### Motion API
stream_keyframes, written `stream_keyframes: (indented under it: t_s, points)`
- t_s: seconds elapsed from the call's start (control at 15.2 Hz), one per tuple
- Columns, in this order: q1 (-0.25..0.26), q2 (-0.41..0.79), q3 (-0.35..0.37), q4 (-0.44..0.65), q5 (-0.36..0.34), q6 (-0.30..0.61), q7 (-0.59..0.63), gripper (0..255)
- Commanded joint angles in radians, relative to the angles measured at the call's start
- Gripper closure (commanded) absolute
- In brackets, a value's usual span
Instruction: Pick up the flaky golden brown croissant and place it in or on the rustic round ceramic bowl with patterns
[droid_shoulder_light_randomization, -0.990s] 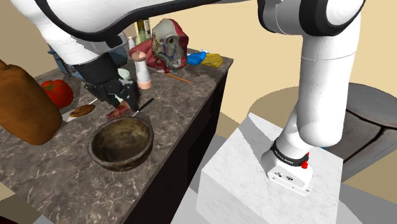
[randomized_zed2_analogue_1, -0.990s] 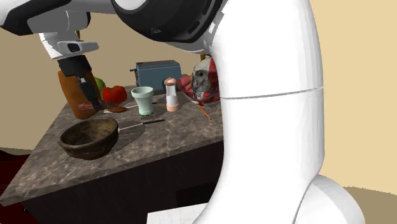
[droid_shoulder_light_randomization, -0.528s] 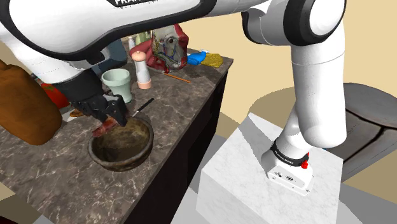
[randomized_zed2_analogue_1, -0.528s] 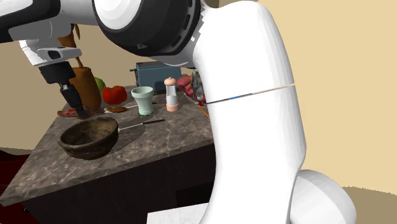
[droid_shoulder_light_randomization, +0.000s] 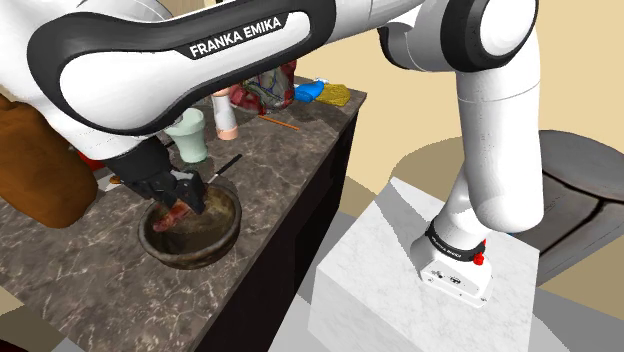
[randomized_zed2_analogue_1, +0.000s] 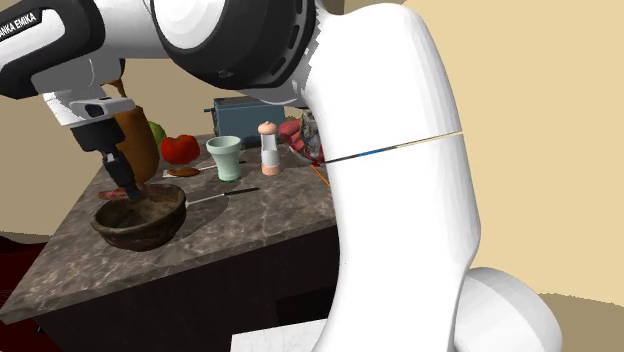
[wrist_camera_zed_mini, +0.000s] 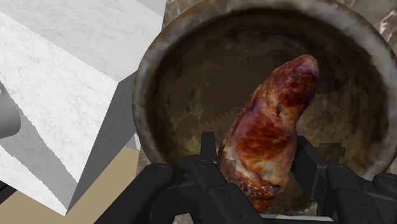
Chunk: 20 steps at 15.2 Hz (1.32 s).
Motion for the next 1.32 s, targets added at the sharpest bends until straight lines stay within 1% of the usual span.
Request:
stream_keyframes:
  t_s: [0.0,0.07,0.53,0.59,0.92,1.19,1.25]
  points:
    - [-0.006,0.000,-0.001,-0.030,-0.001,0.029,0.004,255]
    - [-0.007,0.002,-0.002,-0.040,-0.003,0.040,0.006,255]
    - [-0.007,0.002,-0.002,-0.040,-0.003,0.040,0.006,255]
    - [-0.007,0.002,-0.002,-0.040,-0.003,0.040,0.006,0]
    - [-0.007,0.002,-0.002,-0.040,-0.003,0.040,0.006,0]
    - [0.046,0.037,-0.004,0.143,-0.014,-0.104,-0.003,0]
    - [0.046,0.037,-0.005,0.143,-0.014,-0.104,-0.003,0]
